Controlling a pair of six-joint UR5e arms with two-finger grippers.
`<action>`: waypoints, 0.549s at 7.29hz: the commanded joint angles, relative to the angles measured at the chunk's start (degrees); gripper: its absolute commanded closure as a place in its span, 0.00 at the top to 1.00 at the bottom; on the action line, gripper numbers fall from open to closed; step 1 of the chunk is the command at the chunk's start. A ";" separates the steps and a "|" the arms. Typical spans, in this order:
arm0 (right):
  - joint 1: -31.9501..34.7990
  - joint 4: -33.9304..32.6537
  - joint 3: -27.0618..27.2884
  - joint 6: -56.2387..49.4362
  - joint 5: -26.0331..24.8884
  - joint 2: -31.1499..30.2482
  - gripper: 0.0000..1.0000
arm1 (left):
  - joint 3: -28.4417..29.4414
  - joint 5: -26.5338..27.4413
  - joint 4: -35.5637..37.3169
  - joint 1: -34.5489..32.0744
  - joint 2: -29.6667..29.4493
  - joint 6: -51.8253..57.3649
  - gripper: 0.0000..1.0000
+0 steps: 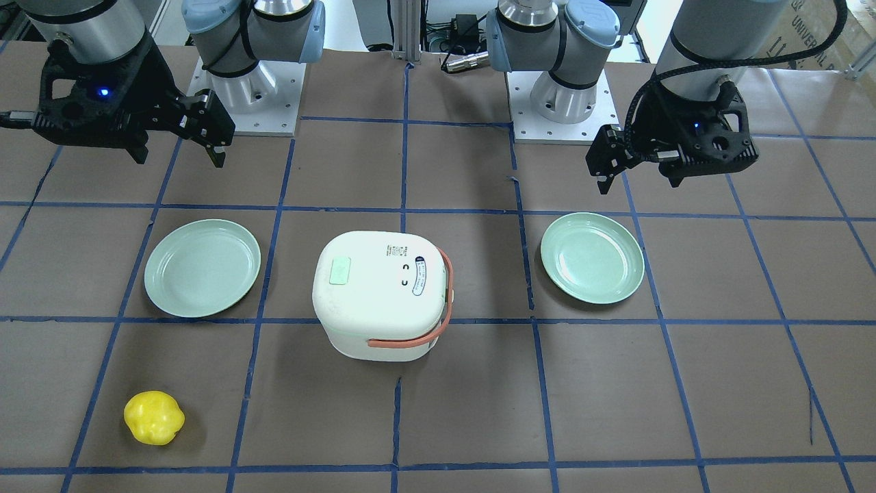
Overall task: Press rice cooker button
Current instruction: 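Move the right gripper toward the top of the white rice cooker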
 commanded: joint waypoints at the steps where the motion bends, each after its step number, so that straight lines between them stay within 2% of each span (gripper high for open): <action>1: 0.09 -0.10 -0.06 0.09 0.04 0.30 1.00 | 0.00 -0.03 0.04 0.00 0.00 0.00 1.00; 2: 0.36 -0.45 -0.59 0.78 0.65 0.57 0.99 | 0.00 -0.03 0.05 0.00 0.00 0.00 1.00; 3: 0.97 -4.19 -0.85 1.14 4.84 1.35 0.93 | 0.00 0.06 -0.04 0.00 0.00 0.00 1.00; 4: 2.63 -5.10 -0.94 1.49 5.75 2.49 0.84 | 0.00 -0.03 0.04 0.00 0.00 0.00 1.00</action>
